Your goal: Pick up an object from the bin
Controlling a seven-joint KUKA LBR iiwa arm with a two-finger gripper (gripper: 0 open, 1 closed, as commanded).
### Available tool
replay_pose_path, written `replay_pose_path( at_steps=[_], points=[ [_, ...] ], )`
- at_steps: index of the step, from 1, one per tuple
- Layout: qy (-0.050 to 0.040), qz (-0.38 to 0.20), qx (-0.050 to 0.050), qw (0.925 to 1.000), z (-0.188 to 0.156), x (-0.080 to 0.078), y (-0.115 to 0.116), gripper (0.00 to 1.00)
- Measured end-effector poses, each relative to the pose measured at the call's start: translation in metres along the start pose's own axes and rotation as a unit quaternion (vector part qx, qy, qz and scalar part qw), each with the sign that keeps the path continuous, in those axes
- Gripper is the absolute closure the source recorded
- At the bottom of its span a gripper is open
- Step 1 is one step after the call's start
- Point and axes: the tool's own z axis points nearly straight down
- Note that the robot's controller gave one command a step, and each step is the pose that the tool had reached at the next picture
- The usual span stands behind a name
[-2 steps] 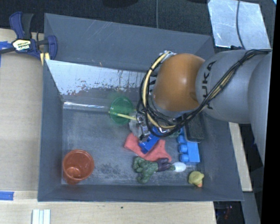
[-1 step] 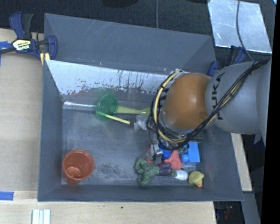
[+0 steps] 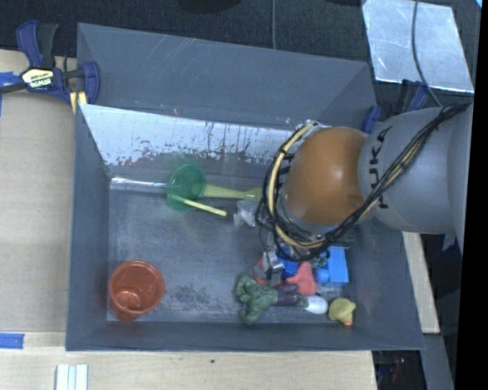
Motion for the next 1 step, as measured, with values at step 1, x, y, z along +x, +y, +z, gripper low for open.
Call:
replay_pose_path(
  at_steps=[1],
  points=[
    [0.0009, 0.018, -0.001, 0.9998, -0.0398, 0.0095, -0.0149, 0.0]
  ],
)
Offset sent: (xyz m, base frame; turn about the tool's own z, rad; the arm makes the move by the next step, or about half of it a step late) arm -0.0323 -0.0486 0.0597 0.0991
